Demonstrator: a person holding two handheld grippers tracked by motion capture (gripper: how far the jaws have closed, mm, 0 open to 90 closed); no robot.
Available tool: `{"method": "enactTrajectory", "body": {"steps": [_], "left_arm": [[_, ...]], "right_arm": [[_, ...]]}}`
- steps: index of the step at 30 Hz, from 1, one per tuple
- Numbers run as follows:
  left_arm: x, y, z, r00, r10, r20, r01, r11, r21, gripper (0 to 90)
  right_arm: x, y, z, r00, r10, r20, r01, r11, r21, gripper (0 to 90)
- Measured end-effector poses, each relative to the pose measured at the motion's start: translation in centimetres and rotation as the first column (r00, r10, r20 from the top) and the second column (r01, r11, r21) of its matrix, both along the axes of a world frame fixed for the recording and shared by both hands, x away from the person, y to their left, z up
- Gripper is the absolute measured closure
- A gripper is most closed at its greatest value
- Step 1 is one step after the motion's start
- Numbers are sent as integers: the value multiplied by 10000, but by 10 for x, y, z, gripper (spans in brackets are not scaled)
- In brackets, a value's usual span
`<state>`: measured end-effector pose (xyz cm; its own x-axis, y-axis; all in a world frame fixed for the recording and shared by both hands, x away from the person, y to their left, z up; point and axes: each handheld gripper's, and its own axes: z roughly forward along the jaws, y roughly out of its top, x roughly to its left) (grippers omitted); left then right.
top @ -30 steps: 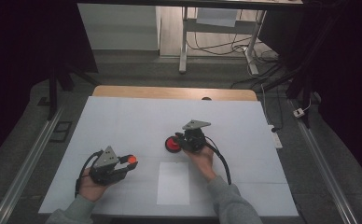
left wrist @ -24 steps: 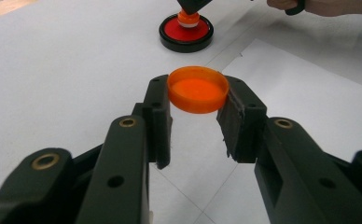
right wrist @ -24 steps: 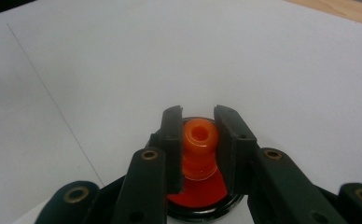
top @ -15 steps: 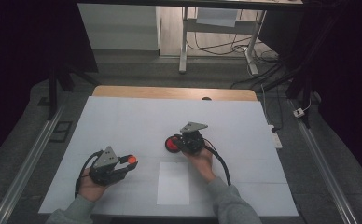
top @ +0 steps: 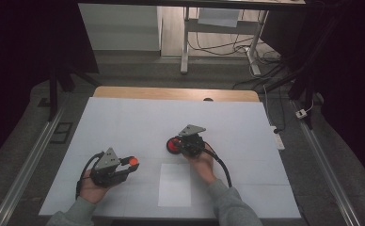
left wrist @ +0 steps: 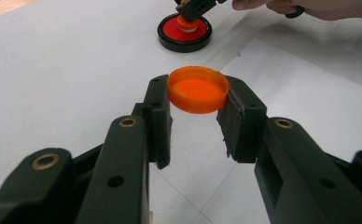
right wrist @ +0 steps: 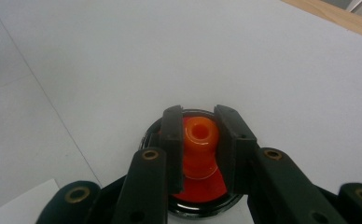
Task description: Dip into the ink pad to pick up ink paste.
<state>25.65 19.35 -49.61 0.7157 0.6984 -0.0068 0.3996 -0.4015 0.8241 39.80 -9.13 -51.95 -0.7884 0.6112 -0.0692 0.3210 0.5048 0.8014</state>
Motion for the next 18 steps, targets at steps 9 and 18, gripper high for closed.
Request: {"method": "enactTrajectory", "body": {"steps": [9, 18], "left_arm": [[0, 0, 0, 10000, -10, -3, 10, 10000, 1, 650], [-1, -1, 0, 10000, -28, -9, 28, 10000, -3, 649]], "right_arm": [[-3, 0, -3, 9996, -79, 271, 78, 9999, 66, 733], [-4, 0, -3, 9994, -102, 328, 100, 9999, 66, 733]]}}
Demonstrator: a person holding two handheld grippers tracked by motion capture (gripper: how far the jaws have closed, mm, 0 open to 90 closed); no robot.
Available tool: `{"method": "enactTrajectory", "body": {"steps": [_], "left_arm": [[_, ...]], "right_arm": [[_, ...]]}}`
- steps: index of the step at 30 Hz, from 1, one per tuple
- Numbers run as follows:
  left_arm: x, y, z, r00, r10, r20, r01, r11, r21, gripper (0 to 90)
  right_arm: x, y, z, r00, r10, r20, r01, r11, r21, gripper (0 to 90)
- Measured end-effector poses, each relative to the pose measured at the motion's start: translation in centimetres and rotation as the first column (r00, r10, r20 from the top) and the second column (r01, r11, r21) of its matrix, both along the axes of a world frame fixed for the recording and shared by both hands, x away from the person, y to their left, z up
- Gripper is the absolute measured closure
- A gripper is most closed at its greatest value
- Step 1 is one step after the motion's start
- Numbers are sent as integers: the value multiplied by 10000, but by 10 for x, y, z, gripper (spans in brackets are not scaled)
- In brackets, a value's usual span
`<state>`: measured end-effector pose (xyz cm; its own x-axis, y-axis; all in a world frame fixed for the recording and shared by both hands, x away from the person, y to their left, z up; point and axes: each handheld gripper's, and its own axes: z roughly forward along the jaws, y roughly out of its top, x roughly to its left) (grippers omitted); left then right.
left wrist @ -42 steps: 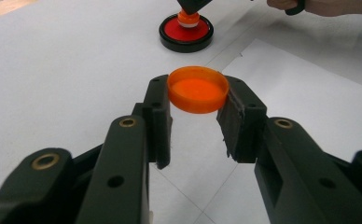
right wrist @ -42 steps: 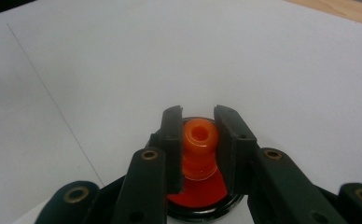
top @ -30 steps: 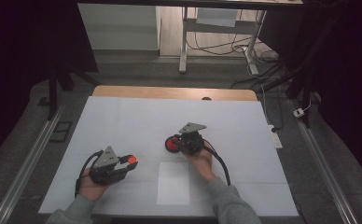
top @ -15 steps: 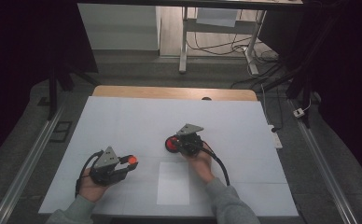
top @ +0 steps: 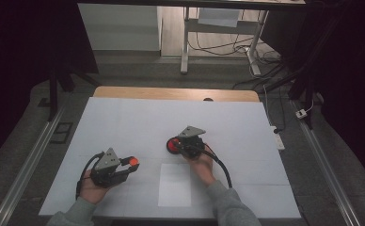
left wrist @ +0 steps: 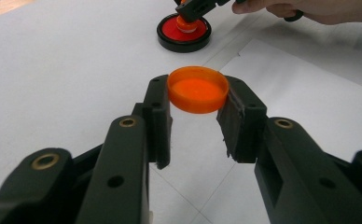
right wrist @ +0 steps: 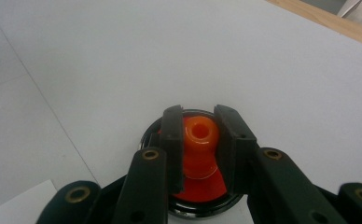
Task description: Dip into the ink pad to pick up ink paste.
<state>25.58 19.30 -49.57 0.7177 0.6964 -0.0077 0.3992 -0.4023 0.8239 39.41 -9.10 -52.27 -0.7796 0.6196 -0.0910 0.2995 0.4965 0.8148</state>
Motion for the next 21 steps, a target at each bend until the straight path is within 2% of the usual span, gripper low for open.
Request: {"method": "enactTrajectory", "body": {"steps": [13, 21], "left_arm": [[0, 0, 0, 10000, 10, -4, -10, 10000, 15, 650], [0, 1, 1, 10000, 70, 47, -70, 10000, -59, 649]], "right_arm": [[0, -1, -1, 10000, -7, 13, 6, 9999, 129, 733], [3, -2, 1, 9998, 66, -178, -62, 9998, 202, 726]]}}
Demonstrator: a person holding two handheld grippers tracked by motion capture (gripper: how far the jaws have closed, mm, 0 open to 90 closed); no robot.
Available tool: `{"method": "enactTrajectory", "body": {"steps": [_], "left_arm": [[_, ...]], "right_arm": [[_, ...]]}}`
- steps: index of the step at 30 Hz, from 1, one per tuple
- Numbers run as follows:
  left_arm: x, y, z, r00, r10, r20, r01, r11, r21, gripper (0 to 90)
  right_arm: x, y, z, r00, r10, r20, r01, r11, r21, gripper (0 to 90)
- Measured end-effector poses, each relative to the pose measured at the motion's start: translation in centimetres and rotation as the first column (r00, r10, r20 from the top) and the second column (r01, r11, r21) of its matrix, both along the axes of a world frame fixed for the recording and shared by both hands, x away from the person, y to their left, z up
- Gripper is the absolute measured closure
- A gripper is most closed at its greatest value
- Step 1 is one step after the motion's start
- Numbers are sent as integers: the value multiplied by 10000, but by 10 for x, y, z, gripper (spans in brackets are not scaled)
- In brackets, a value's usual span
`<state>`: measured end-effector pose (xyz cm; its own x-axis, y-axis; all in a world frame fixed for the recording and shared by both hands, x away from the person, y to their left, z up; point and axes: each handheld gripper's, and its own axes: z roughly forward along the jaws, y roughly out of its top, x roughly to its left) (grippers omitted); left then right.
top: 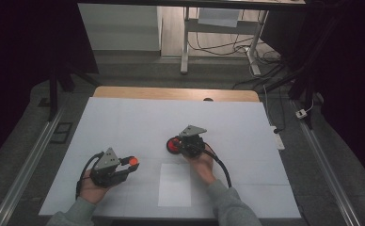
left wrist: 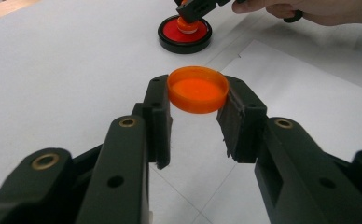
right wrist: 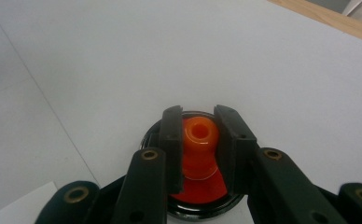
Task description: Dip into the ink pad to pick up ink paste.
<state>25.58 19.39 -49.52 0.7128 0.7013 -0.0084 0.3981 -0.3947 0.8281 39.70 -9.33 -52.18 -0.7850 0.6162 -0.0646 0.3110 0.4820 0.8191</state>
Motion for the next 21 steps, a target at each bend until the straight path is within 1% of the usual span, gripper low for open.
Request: {"method": "enactTrajectory", "body": {"steps": [1, 3, 4, 5, 7, 10, 11, 14, 15, 16, 17, 18, 19, 21], "left_arm": [[0, 0, 0, 10000, 10, 21, -10, 10000, -4, 649], [1, 1, 0, 10000, 26, -7, -26, 10000, -44, 649], [1, 1, 0, 10000, 26, -7, -26, 10000, -44, 649], [1, 1, 0, 10000, 10, -18, -10, 10000, -54, 649], [1, 1, 0, 10000, -1, -14, 1, 10000, -53, 649], [1, 1, 0, 10000, -13, -13, 13, 10000, -55, 649], [0, 1, 1, 10000, -11, -7, 11, 10000, -55, 649], [1, 1, 1, 10000, -16, 0, 16, 10000, -47, 649], [1, 1, 1, 10000, -12, -14, 11, 10000, -42, 649], [1, 1, 1, 10000, -12, -14, 11, 10000, -42, 649], [1, 1, 0, 10000, -22, -29, 22, 10000, -43, 649], [1, 1, 0, 10000, -22, -29, 22, 10000, -43, 649], [1, 1, 0, 10000, -22, -38, 22, 10000, -47, 649], [1, 1, 0, 10000, -25, -32, 25, 10000, -55, 649]], "right_arm": [[0, -2, 1, 10000, -49, -2, 49, 9996, 264, 726], [-1, -8, 6, 9994, -265, 204, 245, 9951, 963, 726], [-1, -8, 6, 9994, -265, 204, 245, 9951, 963, 726], [-1, -12, 12, 9987, -325, 387, 277, 9925, 1187, 727], [-1, -12, 14, 9993, -232, 296, 199, 9939, 1080, 727], [0, -12, 13, 9997, -125, 205, 105, 9955, 944, 727], [0, -11, 11, 9999, -56, 101, 48, 9964, 841, 727], [0, -10, 10, 10000, -31, 81, 24, 9965, 831, 727], [1, -9, 10, 10000, -12, 95, 6, 9975, 707, 727], [1, -9, 10, 10000, -12, 95, 6, 9975, 707, 727], [2, -7, 9, 9999, 14, 144, -22, 9984, 561, 727], [2, -7, 9, 9999, 14, 144, -22, 9984, 561, 727], [5, -7, 8, 10000, -12, 46, 9, 9984, 557, 727], [6, -6, 6, 10000, -29, -4, 29, 9985, 540, 728]]}}
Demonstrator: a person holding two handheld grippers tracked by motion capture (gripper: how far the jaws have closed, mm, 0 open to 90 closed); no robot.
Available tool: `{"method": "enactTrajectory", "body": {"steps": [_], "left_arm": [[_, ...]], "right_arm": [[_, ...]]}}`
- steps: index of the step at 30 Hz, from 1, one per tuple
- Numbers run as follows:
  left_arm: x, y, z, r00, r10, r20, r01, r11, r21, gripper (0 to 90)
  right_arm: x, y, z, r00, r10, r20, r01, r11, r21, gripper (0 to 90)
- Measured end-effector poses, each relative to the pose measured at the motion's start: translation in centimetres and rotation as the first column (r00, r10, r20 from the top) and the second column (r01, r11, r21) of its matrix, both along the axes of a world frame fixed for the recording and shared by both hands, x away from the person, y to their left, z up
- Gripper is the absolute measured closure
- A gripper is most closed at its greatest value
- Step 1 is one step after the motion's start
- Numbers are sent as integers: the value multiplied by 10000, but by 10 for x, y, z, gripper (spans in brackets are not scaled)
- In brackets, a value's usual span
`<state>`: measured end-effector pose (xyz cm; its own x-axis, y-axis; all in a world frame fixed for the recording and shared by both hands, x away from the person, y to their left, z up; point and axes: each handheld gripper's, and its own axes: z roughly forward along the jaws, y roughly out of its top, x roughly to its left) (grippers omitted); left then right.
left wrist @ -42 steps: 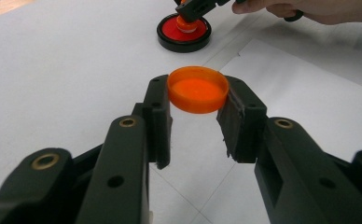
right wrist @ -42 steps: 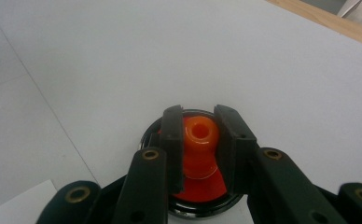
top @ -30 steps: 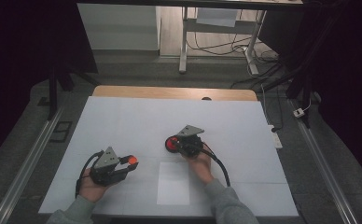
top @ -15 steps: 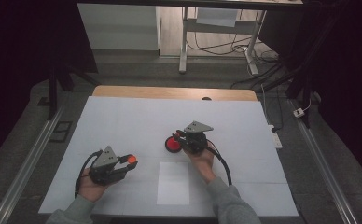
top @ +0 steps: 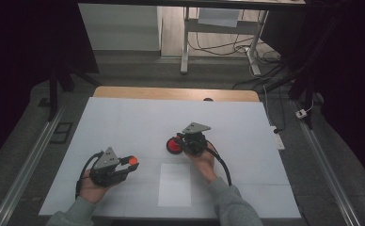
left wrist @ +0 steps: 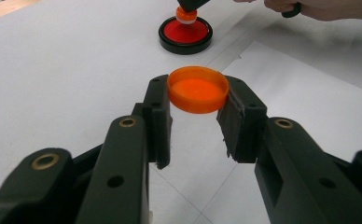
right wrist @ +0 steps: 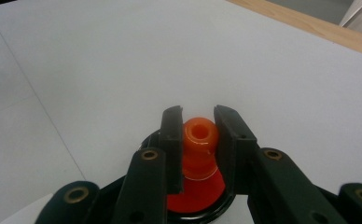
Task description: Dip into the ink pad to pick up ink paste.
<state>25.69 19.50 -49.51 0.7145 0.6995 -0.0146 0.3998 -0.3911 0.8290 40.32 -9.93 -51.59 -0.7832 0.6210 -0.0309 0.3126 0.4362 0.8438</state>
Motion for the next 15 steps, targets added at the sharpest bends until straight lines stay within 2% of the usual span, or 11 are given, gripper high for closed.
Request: {"method": "enactTrajectory", "body": {"steps": [4, 7, 10, 12, 15], "left_arm": [[0, 0, 0, 10000, 3, 9, -3, 10000, 13, 649], [0, 0, 0, 10000, 4, 1, -4, 10000, 14, 649], [0, 0, 0, 10000, 3, -10, -3, 10000, 19, 649], [0, 0, 0, 10000, -1, -12, 1, 10000, 8, 649], [-1, -1, 0, 10000, -5, -5, 5, 10000, 21, 649]], "right_arm": [[1, 1, -3, 10000, -4, -74, 3, 10000, -14, 728], [1, 3, -7, 9997, 66, -241, -71, 9998, -200, 729], [1, 3, -8, 9997, -30, -251, 27, 10000, -90, 730], [-1, 5, -8, 9998, -105, -166, 102, 9997, -226, 731], [-3, 9, -6, 9999, -168, -3, 167, 9973, -713, 733]]}}
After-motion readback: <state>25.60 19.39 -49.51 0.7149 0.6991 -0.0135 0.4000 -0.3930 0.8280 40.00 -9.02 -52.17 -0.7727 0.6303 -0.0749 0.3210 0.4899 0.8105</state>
